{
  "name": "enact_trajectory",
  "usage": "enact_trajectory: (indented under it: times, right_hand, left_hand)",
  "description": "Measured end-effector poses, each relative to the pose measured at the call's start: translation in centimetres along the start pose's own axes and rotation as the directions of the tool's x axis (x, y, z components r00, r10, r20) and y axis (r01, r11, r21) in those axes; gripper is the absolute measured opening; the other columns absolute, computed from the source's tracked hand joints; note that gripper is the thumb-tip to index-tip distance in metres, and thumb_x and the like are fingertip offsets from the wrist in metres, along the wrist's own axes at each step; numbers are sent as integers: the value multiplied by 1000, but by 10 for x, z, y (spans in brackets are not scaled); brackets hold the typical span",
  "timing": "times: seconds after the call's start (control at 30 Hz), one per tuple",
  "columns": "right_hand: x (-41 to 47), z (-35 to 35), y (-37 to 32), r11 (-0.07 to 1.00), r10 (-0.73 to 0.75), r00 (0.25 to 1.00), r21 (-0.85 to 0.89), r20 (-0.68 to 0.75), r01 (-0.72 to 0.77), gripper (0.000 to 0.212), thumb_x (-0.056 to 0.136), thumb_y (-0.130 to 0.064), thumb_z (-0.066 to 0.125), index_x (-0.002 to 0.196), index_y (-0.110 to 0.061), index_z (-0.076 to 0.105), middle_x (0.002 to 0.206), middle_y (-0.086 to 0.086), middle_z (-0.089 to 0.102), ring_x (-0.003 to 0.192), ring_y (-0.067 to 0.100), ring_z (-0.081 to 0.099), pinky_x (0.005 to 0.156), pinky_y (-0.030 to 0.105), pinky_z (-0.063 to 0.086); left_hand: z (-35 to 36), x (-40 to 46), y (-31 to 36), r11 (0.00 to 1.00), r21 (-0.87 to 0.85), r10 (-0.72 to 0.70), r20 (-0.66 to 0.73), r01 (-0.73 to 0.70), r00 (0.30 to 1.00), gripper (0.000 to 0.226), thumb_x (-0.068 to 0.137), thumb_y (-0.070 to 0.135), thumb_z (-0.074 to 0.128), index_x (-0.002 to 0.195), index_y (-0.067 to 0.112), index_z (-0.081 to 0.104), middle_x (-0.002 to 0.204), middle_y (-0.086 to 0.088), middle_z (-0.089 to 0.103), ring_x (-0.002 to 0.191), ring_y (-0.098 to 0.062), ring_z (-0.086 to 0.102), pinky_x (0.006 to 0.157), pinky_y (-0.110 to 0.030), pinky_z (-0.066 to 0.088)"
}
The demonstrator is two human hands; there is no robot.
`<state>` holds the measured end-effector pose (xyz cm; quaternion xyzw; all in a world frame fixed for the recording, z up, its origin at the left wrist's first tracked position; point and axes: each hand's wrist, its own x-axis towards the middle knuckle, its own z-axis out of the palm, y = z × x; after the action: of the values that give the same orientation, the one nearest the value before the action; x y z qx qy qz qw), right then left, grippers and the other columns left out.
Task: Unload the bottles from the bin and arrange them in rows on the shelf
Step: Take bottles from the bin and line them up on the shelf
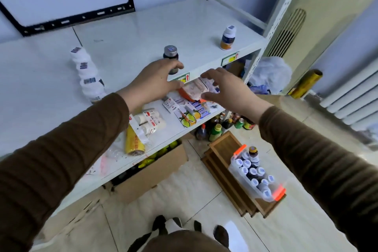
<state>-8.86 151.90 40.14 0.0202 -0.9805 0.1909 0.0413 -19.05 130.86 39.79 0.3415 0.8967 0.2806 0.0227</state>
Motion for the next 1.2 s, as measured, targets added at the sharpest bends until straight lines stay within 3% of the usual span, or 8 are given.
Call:
enact_trajectory:
  times: [0.13, 0.37, 0.43, 0.6, 0.87, 0.97, 1.2]
  right_hand:
    - [-44, -1, 70, 999, 38, 999, -6, 35, -38, 54, 84, -34, 73, 132, -20, 53, 126, 7, 56, 108, 27, 59, 83, 36, 48]
    - [-114, 13, 186, 988, 154, 975, -2, 161, -155, 54, 84, -33, 73, 132, -20, 54, 121, 7, 55, 106, 28, 59, 85, 36, 47]
    - [-125, 22, 210, 981, 188, 962, 12, 199, -194, 55, 84, -34, 74, 133, -21, 54, 121, 7, 55, 106, 27, 58, 86, 34, 46]
    - [-141, 55, 261, 957, 273, 913, 10, 302, -289, 53, 85, -30, 74, 132, -20, 53, 126, 7, 57, 107, 27, 60, 90, 42, 50]
    - [-181, 128, 361, 895, 407, 810, -7, 421, -446, 44, 87, -26, 68, 129, -20, 55, 119, 7, 61, 105, 27, 62, 88, 41, 51]
    - [-198, 161, 403, 855, 448, 759, 21, 473, -518, 45, 87, -23, 67, 130, -18, 55, 123, 8, 62, 107, 29, 62, 90, 40, 50]
    - [-215, 245, 468, 792, 496, 708, 73, 502, -607, 51, 88, -23, 65, 136, -16, 51, 131, 11, 59, 110, 30, 61, 90, 34, 48]
  left_hand:
    - [65, 8, 43, 999, -24, -32, 59, 34, 998, 47, 86, 31, 72, 130, 22, 58, 131, 0, 61, 115, -17, 56, 86, -26, 43]
    - [180, 9, 95, 990, -41, -126, 205, 137, 971, 51, 86, 37, 72, 132, 27, 55, 135, 0, 58, 118, -20, 56, 81, -25, 37]
    - [206, 9, 101, 988, -46, -132, 261, 149, 956, 51, 87, 38, 71, 133, 27, 53, 138, 1, 56, 123, -19, 54, 90, -30, 42]
    - [265, 12, 103, 978, -69, -158, 358, 195, 920, 51, 85, 36, 72, 132, 24, 55, 131, 3, 59, 118, -16, 56, 94, -29, 45]
    - [395, 6, 108, 934, -59, -284, 476, 353, 832, 49, 86, 35, 71, 132, 23, 55, 135, 2, 58, 119, -16, 57, 97, -37, 49]
    - [453, 9, 113, 924, -69, -297, 490, 376, 820, 44, 86, 26, 73, 126, 17, 59, 127, -4, 63, 114, -21, 60, 91, -32, 50]
    - [569, 28, 88, 930, 89, -348, 524, 357, 777, 56, 87, 14, 68, 140, 13, 49, 142, -10, 52, 124, -28, 54, 102, -39, 45]
